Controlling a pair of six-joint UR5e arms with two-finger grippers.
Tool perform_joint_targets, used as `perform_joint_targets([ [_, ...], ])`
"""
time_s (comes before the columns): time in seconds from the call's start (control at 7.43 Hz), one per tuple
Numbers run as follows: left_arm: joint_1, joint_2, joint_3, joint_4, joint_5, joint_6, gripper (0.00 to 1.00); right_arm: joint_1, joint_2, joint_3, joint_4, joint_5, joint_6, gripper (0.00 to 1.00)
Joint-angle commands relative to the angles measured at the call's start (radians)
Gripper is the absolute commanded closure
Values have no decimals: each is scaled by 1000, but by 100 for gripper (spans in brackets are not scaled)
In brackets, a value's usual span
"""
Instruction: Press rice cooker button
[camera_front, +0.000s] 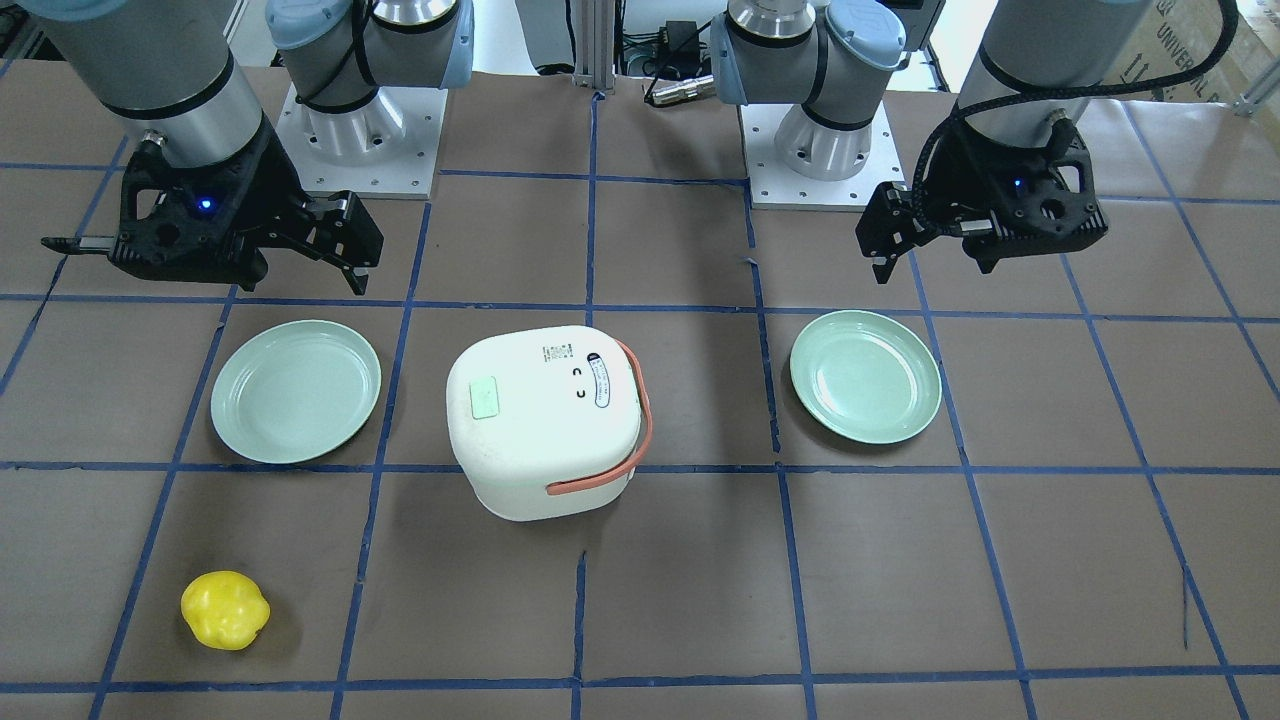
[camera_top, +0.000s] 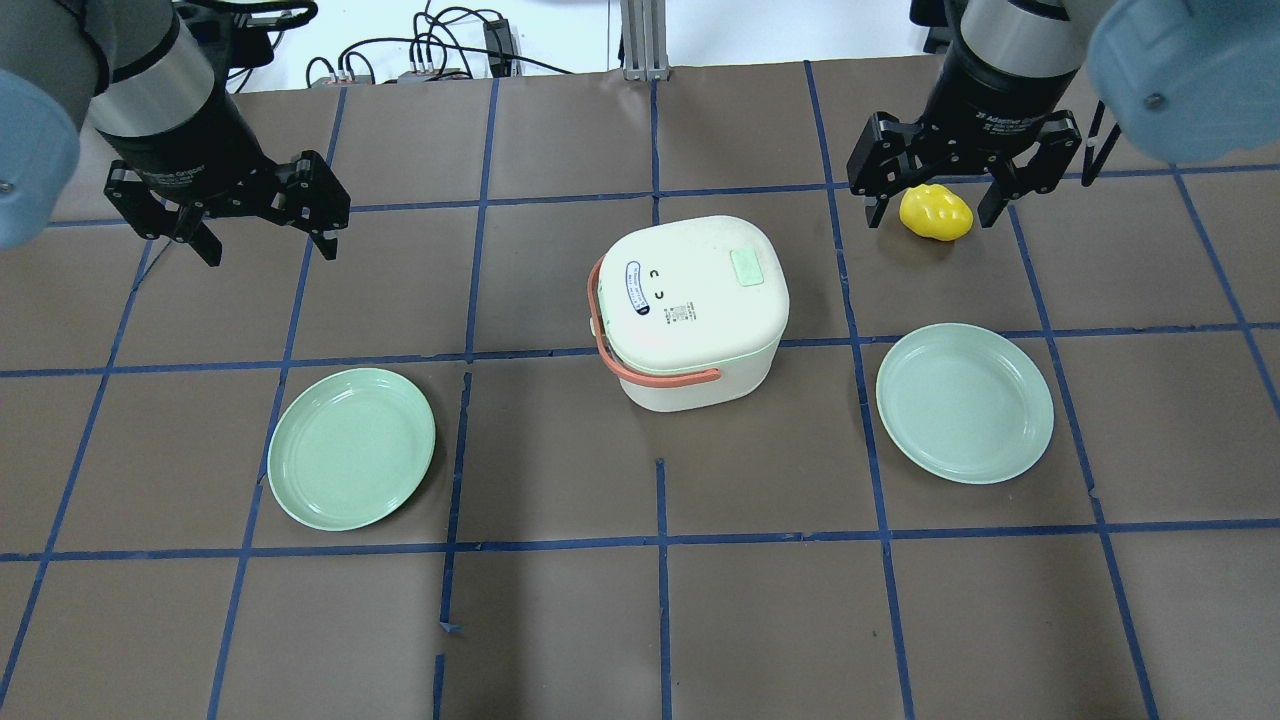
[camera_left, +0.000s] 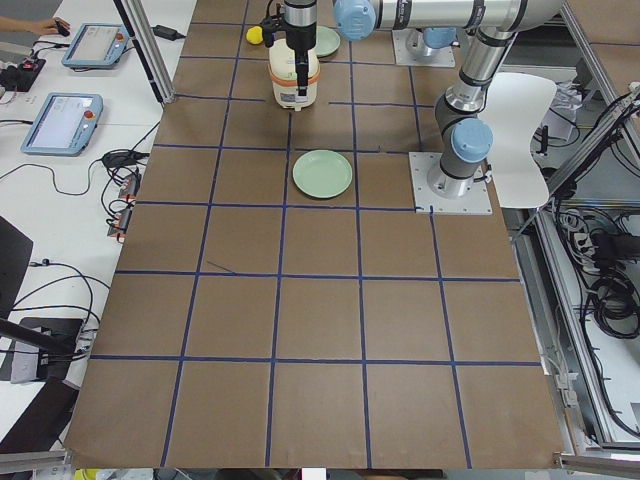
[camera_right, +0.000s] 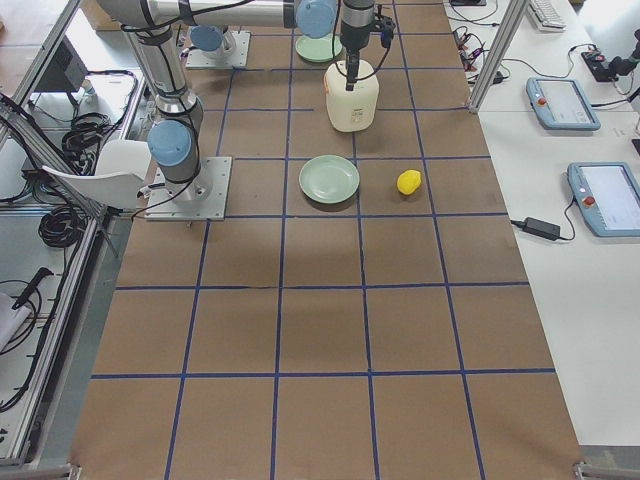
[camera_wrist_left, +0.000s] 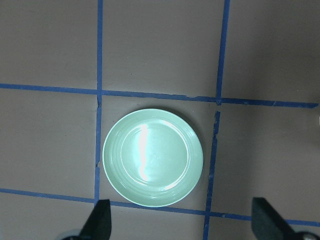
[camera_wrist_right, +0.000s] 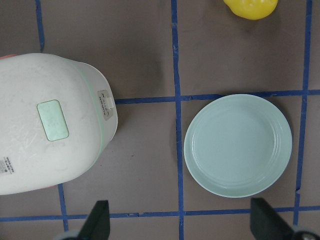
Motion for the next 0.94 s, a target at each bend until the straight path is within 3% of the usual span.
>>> perform_joint_targets([
  [0.0, 0, 0, 0, 1, 1, 0, 0, 0, 0, 0, 0, 2, 2, 2],
  [0.27, 0, 0, 0, 1, 1, 0, 0, 35, 0, -18, -2, 8, 137, 5],
  [0.4, 0, 0, 0, 1, 1, 0, 0, 111, 24, -20, -17, 5, 182, 6],
  [0.54, 0, 0, 0, 1, 0, 0, 0, 183, 62, -21, -78, 8, 268, 23],
  [0.67, 0, 0, 0, 1, 1, 0, 0, 219, 117, -25, -101, 44, 302, 51],
  [0.81, 0, 0, 0, 1, 1, 0, 0, 216, 166, -25, -176, 107, 296, 64],
])
